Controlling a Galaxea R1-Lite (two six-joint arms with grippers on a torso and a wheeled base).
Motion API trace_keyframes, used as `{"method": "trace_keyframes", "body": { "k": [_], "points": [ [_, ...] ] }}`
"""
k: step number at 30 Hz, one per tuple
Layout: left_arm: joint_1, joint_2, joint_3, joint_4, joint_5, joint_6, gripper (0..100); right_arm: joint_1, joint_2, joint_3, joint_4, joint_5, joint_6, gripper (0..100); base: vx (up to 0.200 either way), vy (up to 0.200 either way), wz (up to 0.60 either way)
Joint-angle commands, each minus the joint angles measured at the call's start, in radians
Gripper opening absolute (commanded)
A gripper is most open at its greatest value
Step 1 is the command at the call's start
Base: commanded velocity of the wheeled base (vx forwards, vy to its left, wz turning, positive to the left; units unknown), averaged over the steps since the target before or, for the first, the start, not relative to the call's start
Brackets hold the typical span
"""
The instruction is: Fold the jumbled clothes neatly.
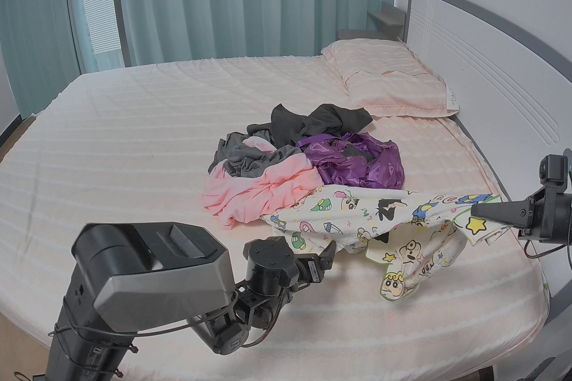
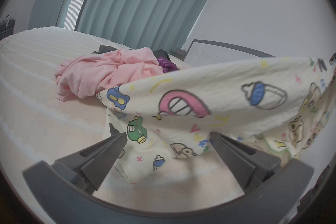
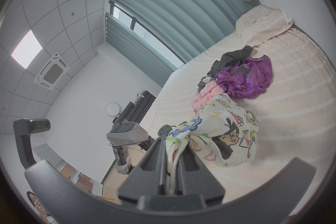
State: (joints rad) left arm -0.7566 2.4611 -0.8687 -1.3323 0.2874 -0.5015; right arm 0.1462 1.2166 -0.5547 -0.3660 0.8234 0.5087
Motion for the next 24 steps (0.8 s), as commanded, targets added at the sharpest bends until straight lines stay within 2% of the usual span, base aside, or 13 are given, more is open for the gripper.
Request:
{"method": "trace_keyframes", "body": {
  "k": [1,5,9,11,12,14,16,18,19,24],
  "points": [
    [-0.004,0.062,-0.024,-0.010,0.006,-0.002,100,0.026,-0.022,-0.022,-0.004,-0.004,0.014,0,0.000,0.000,0.00],
    [-0.009,0.056,0.043,-0.027,-0.022,-0.003,100,0.036,0.004,-0.073,-0.001,-0.040,0.017,0,0.000,0.000,0.00],
    [-0.015,0.032,0.146,-0.133,-0.100,-0.002,100,0.050,0.034,-0.113,-0.001,-0.059,0.019,0,0.000,0.000,0.00],
    [-0.020,0.022,0.165,-0.159,-0.113,-0.002,100,0.072,0.035,-0.113,0.001,-0.063,0.020,0,0.000,0.000,0.00],
    [-0.023,0.016,0.168,-0.168,-0.117,-0.002,100,0.102,0.034,-0.113,-0.001,-0.073,0.034,0,0.000,0.000,0.00],
    [-0.023,0.016,0.168,-0.168,-0.117,-0.002,100,0.102,0.034,-0.113,-0.001,-0.073,0.034,0,0.000,0.000,0.00],
    [-0.020,0.021,0.139,-0.171,-0.119,-0.002,100,0.201,0.018,-0.119,-0.005,-0.141,0.070,0,0.000,0.000,0.00],
    [-0.020,0.022,0.135,-0.171,-0.117,-0.002,100,0.207,0.017,-0.120,-0.005,-0.147,0.071,0,0.000,0.000,0.00],
    [-0.009,0.044,0.106,-0.171,-0.116,-0.003,100,0.247,0.000,-0.146,-0.001,-0.194,0.074,0,0.000,0.000,0.00],
    [0.005,0.090,0.060,-0.176,-0.108,0.001,100,0.276,-0.020,-0.179,0.004,-0.214,0.076,0,0.000,0.000,0.00]
  ]
}}
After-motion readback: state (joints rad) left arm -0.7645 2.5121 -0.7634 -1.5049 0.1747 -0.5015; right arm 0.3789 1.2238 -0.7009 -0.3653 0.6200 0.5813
